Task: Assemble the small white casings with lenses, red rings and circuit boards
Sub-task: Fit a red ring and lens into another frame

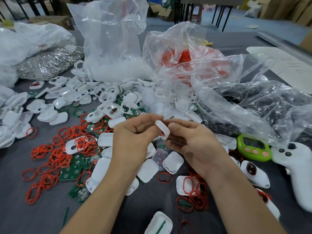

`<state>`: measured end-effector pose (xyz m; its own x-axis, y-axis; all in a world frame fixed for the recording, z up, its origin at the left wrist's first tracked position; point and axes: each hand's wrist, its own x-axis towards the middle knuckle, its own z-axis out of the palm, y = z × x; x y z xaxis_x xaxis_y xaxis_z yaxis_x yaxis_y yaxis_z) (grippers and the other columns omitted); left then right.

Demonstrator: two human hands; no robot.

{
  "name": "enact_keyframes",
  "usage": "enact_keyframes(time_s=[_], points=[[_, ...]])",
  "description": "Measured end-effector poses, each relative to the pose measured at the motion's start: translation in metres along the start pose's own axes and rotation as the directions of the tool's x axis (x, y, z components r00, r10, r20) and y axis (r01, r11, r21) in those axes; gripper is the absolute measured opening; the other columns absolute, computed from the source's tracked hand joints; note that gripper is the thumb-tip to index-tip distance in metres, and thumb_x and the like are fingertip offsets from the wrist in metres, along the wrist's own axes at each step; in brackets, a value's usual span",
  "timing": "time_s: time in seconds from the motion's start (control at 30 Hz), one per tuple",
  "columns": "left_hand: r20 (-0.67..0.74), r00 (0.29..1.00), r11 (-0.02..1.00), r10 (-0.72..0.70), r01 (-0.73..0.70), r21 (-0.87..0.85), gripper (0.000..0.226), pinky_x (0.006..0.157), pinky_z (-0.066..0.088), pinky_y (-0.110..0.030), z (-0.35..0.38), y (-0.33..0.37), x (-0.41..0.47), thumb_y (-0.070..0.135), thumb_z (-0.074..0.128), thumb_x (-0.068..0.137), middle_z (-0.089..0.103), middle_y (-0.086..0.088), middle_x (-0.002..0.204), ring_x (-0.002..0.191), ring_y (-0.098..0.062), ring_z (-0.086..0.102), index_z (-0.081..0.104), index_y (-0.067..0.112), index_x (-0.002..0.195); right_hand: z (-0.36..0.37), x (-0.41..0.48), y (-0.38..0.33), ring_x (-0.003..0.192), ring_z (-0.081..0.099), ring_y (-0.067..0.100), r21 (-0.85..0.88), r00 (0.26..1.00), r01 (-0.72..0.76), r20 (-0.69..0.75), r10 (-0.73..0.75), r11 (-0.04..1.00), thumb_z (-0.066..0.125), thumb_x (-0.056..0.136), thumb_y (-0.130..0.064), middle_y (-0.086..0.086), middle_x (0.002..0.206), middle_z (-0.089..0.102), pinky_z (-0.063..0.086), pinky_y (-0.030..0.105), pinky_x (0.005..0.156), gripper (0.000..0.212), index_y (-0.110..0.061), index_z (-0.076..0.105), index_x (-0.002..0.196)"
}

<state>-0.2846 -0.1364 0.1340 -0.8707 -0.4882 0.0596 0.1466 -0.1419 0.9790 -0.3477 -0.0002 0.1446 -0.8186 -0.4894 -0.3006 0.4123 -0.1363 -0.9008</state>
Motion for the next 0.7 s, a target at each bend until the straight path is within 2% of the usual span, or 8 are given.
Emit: enact_keyframes(time_s=[0.1,0.23,0.37,0.43,0.5,0.57,0.6,0.7], points=[[0.02,1.0,1.0,-0.007,0.007,0.001,0.017,0.074,0.063,-0.03,-0.0024,0.0021,0.0017,-0.009,0.076,0.081,0.079,-0.015,0.085,0.081,-0.027,0.078,0.08,0.002,0.094,-0.0016,-0.0002,0.0007,0.072,0.073,0.011,-0.079,1.0,0.015,0.001,-0.015,0.997,0.071,0.092,0.001,0.008,0.086,0.078,0.057,0.019,0.061,0.013,-0.007,0.079,0.096],[0.059,0.998,0.995,0.038,-0.043,0.093,0.025,0.068,0.06,-0.024,-0.0035,0.0007,0.0027,-0.015,0.072,0.081,0.079,-0.009,0.079,0.077,-0.021,0.078,0.081,0.007,0.088,-0.0032,0.0015,0.0051,0.064,0.068,0.019,-0.296,0.996,0.071,-0.022,-0.081,0.953,0.084,0.08,-0.003,0.014,0.078,0.076,0.059,0.027,0.061,0.007,-0.009,0.081,0.083],[0.07,0.993,0.96,0.099,-0.113,0.257,0.031,0.069,0.059,-0.022,-0.0025,-0.0033,0.0027,-0.016,0.075,0.079,0.08,0.0,0.078,0.077,-0.017,0.078,0.082,0.013,0.083,-0.0016,0.0002,0.0081,0.062,0.072,0.022,-0.482,0.988,0.082,-0.075,-0.135,0.872,0.084,0.068,-0.019,0.012,0.069,0.076,0.065,0.049,0.073,0.012,-0.019,0.08,0.079],[0.069,0.993,0.964,0.097,-0.111,0.242,0.03,0.068,0.059,-0.022,-0.0026,-0.0038,0.004,-0.017,0.073,0.078,0.079,-0.002,0.077,0.075,-0.018,0.078,0.081,0.011,0.083,-0.0014,-0.0009,0.0079,0.062,0.073,0.022,-0.512,0.983,0.09,-0.09,-0.158,0.854,0.084,0.07,-0.022,0.008,0.067,0.076,0.065,0.05,0.075,0.009,-0.022,0.08,0.078],[0.07,0.993,0.969,0.095,-0.108,0.224,0.028,0.066,0.059,-0.022,-0.0033,-0.004,0.0059,-0.019,0.072,0.078,0.079,-0.004,0.076,0.074,-0.02,0.078,0.081,0.007,0.085,-0.0005,-0.0028,0.0072,0.059,0.073,0.016,-0.569,0.973,0.114,-0.101,-0.207,0.815,0.083,0.07,-0.028,0.002,0.064,0.075,0.065,0.042,0.07,0.007,-0.025,0.08,0.076],[0.08,0.993,0.972,0.092,-0.107,0.208,0.027,0.066,0.06,-0.024,-0.0034,-0.003,0.0062,-0.019,0.072,0.079,0.079,-0.006,0.077,0.075,-0.022,0.077,0.081,0.005,0.087,0.0016,-0.0039,0.0071,0.055,0.069,0.004,-0.675,0.942,0.158,-0.115,-0.315,0.72,0.079,0.071,-0.028,-0.011,0.059,0.072,0.058,0.021,0.058,0.002,-0.029,0.079,0.069],[0.077,0.993,0.977,0.089,-0.102,0.186,0.026,0.067,0.061,-0.025,-0.0034,-0.0019,0.0059,-0.019,0.071,0.08,0.079,-0.007,0.078,0.075,-0.023,0.077,0.081,0.004,0.087,0.0024,-0.0048,0.0068,0.055,0.067,-0.001,-0.726,0.919,0.173,-0.125,-0.375,0.665,0.078,0.072,-0.024,-0.016,0.058,0.07,0.051,0.012,0.053,0.009,-0.03,0.078,0.066],[0.02,1.0,0.997,0.024,-0.025,0.077,0.023,0.065,0.06,-0.024,-0.0038,0.0012,0.0065,-0.012,0.073,0.083,0.08,-0.009,0.082,0.074,-0.017,0.076,0.081,0.01,0.084,-0.0013,-0.0045,0.0039,0.055,0.065,-0.006,-0.742,0.856,0.194,-0.192,-0.48,0.642,0.08,0.073,-0.017,-0.021,0.057,0.068,0.043,0.004,0.05,0.016,-0.03,0.077,0.065]])
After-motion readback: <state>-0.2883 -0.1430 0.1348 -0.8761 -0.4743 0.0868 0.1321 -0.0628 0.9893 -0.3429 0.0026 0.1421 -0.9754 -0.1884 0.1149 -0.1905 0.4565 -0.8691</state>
